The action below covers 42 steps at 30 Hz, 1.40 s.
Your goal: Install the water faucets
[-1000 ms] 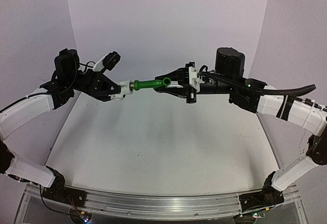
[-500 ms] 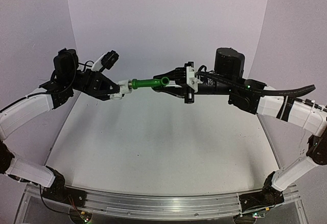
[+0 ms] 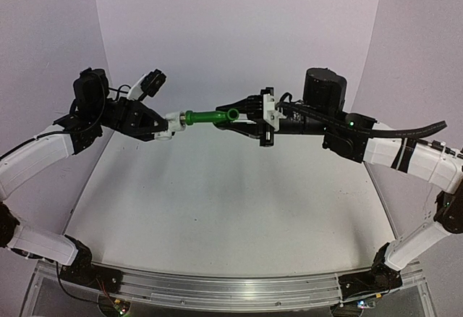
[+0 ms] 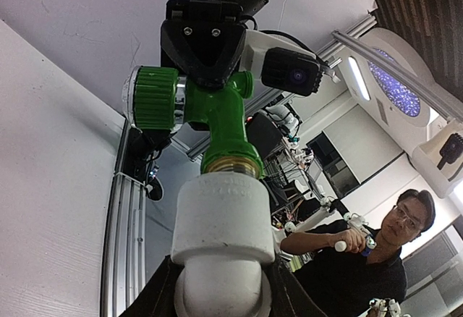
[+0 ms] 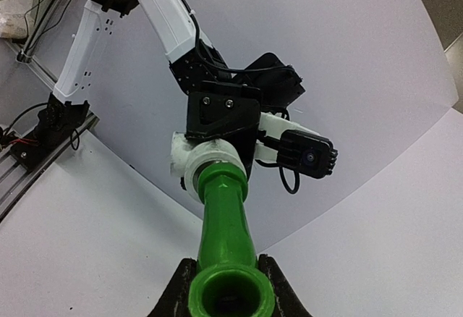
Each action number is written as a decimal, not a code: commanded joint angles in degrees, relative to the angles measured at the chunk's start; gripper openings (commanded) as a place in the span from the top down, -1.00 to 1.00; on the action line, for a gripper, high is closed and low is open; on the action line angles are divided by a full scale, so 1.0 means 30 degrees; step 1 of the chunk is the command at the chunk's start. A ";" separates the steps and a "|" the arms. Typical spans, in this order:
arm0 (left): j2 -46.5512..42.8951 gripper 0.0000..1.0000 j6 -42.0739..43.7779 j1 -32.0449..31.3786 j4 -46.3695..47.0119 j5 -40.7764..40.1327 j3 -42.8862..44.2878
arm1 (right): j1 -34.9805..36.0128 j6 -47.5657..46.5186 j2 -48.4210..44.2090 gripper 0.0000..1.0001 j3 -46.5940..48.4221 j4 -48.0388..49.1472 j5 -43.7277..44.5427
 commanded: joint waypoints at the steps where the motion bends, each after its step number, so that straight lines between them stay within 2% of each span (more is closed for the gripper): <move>1: -0.0456 1.00 0.0412 -0.0294 0.0934 -0.0979 0.1231 | 0.0716 0.0302 0.0182 1.00 -0.0193 0.0938 0.0314; 18: -0.0493 1.00 0.0399 -0.0267 0.0960 -0.0937 0.0742 | 0.0720 0.0331 -0.0321 1.00 -0.0773 0.0744 0.0599; 31: -0.0578 1.00 0.0317 -0.0267 0.0961 -0.0967 0.0785 | 0.0743 -0.0987 -0.0588 1.00 -0.0668 -0.0695 0.0481; 42: -0.0660 1.00 0.0657 -0.0268 0.1046 -0.1278 0.0445 | 0.0733 0.0206 0.1007 1.00 0.1847 -0.2468 0.0331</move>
